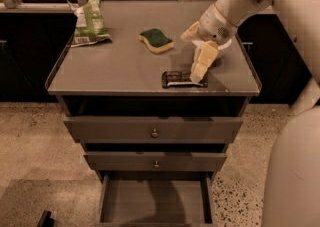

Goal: Place rxbar chocolate into bottom drawer

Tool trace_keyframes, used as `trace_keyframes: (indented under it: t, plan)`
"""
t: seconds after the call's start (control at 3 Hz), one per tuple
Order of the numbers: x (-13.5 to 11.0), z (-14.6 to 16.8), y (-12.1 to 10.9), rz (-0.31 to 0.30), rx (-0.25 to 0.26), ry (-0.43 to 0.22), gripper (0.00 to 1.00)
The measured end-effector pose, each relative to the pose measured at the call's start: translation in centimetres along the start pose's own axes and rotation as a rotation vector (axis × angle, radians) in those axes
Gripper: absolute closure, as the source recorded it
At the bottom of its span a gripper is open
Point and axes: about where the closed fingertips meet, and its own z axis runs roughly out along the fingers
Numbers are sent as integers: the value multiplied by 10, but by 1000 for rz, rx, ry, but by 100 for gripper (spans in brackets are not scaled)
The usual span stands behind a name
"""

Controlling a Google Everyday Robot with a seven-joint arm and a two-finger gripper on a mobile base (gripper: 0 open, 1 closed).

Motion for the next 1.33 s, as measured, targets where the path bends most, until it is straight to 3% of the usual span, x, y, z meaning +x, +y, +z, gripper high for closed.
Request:
trace_keyframes:
  t: [0.33,0.67,1.0,1.33]
  plan:
    - [9,27,-5,30,-47,-6,0]
    - [19,41,-5,58,-55,5,0]
    - [28,48,-1,81,-30,34,0]
    - [39,52,8,102,50,104,0]
